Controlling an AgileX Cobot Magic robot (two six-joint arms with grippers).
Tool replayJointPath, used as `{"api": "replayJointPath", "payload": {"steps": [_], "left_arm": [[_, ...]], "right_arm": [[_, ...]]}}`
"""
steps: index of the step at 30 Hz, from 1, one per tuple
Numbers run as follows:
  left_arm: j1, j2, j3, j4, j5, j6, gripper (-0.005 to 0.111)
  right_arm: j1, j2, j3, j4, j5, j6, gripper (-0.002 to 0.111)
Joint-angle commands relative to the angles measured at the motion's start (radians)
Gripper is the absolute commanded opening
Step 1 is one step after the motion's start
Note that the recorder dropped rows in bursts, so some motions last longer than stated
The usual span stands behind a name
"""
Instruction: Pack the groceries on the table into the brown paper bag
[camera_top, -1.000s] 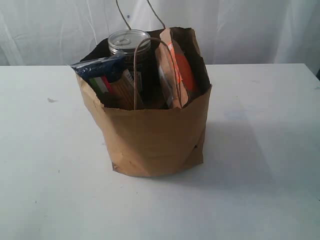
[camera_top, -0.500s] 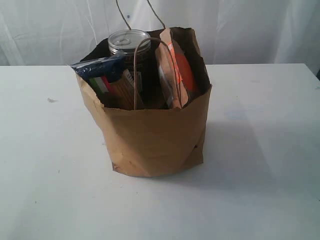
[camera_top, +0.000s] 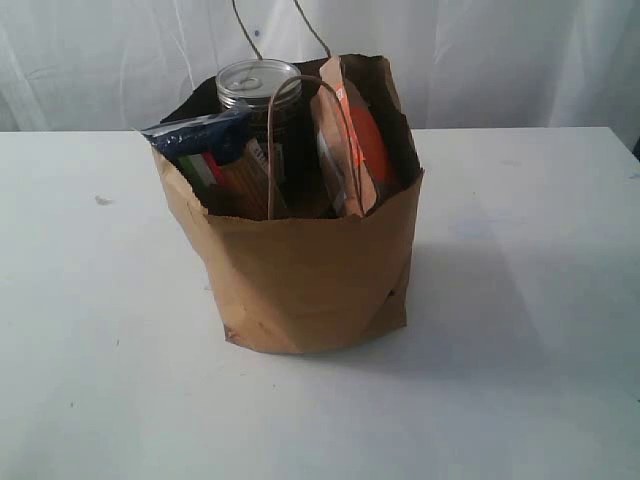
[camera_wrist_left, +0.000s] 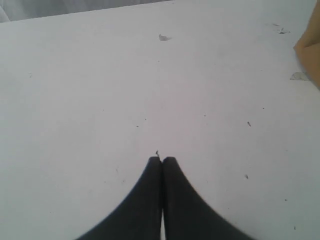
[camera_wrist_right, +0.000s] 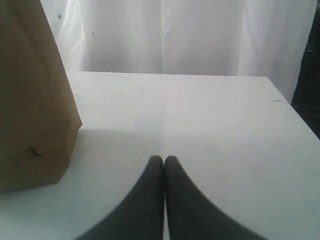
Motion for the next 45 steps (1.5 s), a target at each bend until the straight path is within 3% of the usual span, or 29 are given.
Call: {"api": "replayJointPath", "payload": {"steps": [1, 4, 45], "left_arm": [[0.004, -0.005, 0.004, -0.036, 0.016, 0.085, 0.0], [0.004, -0.005, 0.004, -0.06, 0.016, 0.143, 0.0], [0.004, -0.005, 0.004, -0.067, 0.01, 0.143, 0.0]], "right_arm": [[-0.008, -0.006, 0.005, 0.0, 0.0, -0.005, 0.0], [-0.008, -0.006, 0.005, 0.0, 0.0, -0.005, 0.0], [-0.008, -0.006, 0.005, 0.0, -0.002, -0.005, 0.0]]}}
